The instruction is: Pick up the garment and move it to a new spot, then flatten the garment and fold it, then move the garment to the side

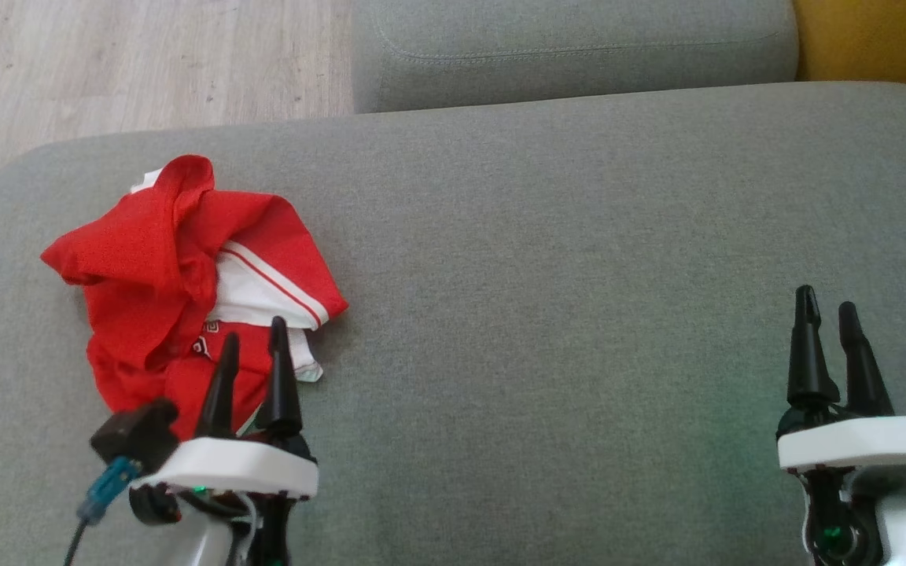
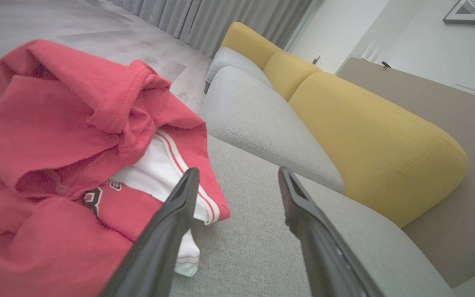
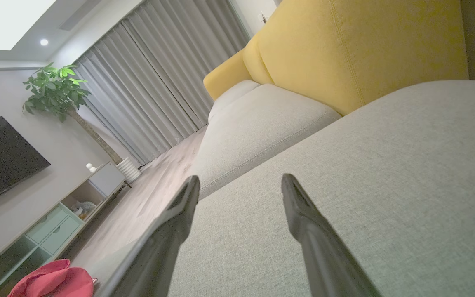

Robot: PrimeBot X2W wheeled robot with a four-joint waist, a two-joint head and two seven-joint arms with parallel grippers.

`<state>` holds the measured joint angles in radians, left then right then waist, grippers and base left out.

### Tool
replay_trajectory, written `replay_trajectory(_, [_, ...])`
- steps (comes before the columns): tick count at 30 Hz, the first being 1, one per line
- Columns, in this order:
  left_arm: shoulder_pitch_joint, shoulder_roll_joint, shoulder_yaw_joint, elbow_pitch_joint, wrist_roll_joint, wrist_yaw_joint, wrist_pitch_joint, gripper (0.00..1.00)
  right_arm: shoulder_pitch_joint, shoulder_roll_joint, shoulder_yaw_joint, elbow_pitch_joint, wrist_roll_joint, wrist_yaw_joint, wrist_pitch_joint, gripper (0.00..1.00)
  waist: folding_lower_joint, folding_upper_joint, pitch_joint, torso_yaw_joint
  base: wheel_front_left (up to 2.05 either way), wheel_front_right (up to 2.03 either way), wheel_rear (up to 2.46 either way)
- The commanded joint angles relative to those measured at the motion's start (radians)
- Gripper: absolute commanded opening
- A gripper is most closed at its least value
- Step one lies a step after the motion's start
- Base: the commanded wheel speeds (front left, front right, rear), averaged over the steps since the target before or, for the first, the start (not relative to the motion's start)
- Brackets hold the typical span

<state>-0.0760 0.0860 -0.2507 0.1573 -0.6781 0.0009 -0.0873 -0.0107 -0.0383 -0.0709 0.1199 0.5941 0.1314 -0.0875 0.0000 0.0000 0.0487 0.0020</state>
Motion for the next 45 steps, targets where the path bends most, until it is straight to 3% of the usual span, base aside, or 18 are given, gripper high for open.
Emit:
replay_trajectory(1, [-0.056,0.016,0.005,-0.035,0.032,0.008,-0.013,1.0,-0.037,-0.008,0.011,-0.046,-0.033,0.0,-0.012,1.0,0.0,0.0,0.0,0.0,0.0,0.0,0.0])
replay_trajectory(18, [-0.104,0.059,-0.127,-0.019,0.218,0.093,-0.06,1.0,-0.03,-0.009,0.035,-0.07,-0.267,-0.001,-0.059,1.0,0.0,0.0,0.005,-0.001,0.0,0.0,0.0])
replay_trajectory(37, [-0.175,0.115,-0.306,0.095,0.462,0.132,-0.115,1.0,-0.028,-0.011,0.066,-0.074,-0.571,-0.001,-0.115,1.0,0.0,0.0,-0.005,-0.006,0.0,0.0,0.0])
replay_trajectory(45, [-0.212,0.114,-0.362,0.154,0.556,0.175,-0.142,1.0,-0.03,-0.011,0.083,-0.083,-0.7,-0.001,-0.142,1.0,0.0,0.0,0.001,0.001,0.0,0.0,0.0])
